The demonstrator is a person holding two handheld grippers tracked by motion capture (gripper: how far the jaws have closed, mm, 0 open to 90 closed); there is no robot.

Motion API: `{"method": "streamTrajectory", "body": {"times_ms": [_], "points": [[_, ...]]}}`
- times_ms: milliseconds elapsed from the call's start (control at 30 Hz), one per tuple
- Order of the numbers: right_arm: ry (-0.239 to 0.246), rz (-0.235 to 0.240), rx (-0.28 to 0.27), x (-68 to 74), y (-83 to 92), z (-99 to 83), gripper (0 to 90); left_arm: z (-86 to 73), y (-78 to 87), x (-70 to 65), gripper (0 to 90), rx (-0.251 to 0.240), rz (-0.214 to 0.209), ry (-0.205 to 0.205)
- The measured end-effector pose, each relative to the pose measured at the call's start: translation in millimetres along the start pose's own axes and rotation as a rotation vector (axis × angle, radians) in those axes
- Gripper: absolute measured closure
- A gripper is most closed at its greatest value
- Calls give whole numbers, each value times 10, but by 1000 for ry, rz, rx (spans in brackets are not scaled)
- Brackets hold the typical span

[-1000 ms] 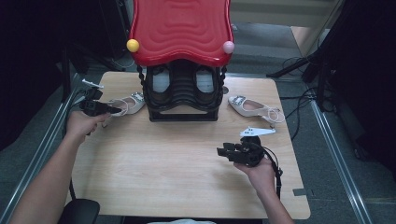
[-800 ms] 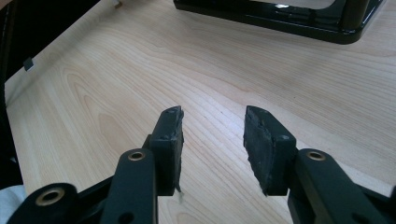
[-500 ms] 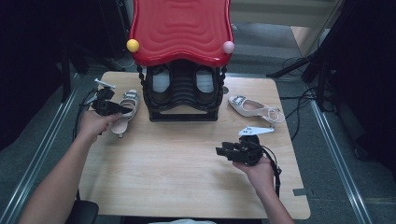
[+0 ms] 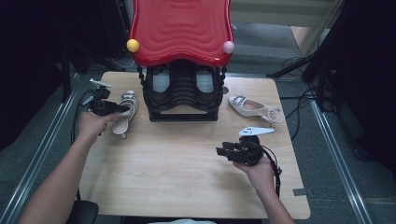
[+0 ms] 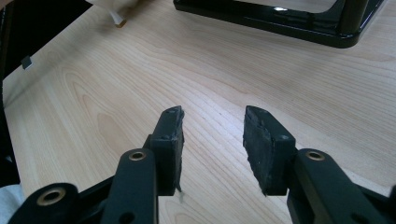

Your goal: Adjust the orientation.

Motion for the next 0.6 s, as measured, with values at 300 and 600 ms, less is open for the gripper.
{"method": "streamTrajectory", "body": {"times_ms": [300, 600], "points": [[2, -4, -7, -13, 21, 10, 592, 79, 237, 7, 669, -53, -1, 22], [3, -3, -4, -10, 13, 20, 592, 99, 531, -72, 643, -85, 9, -18]]}}
Point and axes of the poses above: each handheld gripper's, and its own axes: y roughly backward along the jaws, z roughly out of its top, x roughly to its left, the point moved 8 cm from there along -y, roughly forward along the jaws, and after that the axes turned 8 degrees about z, right-handed, at the moved point
